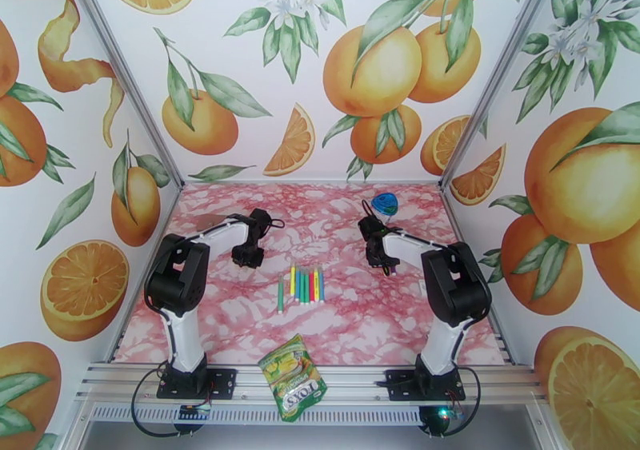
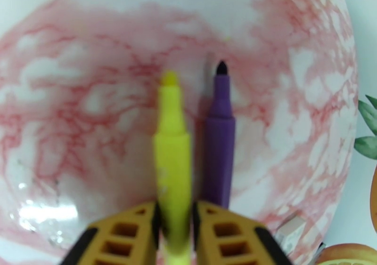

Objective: Open the pen caps

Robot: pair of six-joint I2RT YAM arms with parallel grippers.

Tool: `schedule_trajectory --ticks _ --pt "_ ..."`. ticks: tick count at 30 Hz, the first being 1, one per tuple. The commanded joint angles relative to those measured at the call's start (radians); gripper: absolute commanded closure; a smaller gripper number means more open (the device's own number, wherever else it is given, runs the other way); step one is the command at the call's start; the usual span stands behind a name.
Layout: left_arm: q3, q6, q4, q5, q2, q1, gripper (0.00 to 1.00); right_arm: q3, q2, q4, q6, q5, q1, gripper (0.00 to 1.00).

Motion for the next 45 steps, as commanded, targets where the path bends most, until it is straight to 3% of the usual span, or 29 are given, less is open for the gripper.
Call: schedule_trajectory --ticks 1,12,22,27,35,45 --pt "-0.001 -0.005 -0.011 -0.019 -0.004 -0.002 0.74 0.018 0.002 -0.018 0.0 0.026 -0.004 0.71" --pt "0.019 -0.003 -0.035 -0.028 -0.047 -0.001 0.7 0.003 -0.074 -0.006 -0.008 0.017 -0.002 0.68" --pt "0.044 0.0 -0.044 0.004 -0.109 -0.001 0.66 -0.026 -0.21 0.031 -0.026 -0.103 0.022 0.58" --pt "0.045 0.01 -0.006 0.086 -0.152 0.0 0.62 -0.044 -0.25 0.061 -0.03 -0.238 0.058 0.55" --pt "-0.013 -0.005 0.134 0.207 -0.253 0.01 0.42 -0.06 -0.268 0.09 -0.039 -0.416 0.163 0.52" --pt "-0.134 -0.042 0.354 0.398 -0.391 0.058 0.28 -0.106 -0.298 0.185 0.023 -0.592 0.218 0.51"
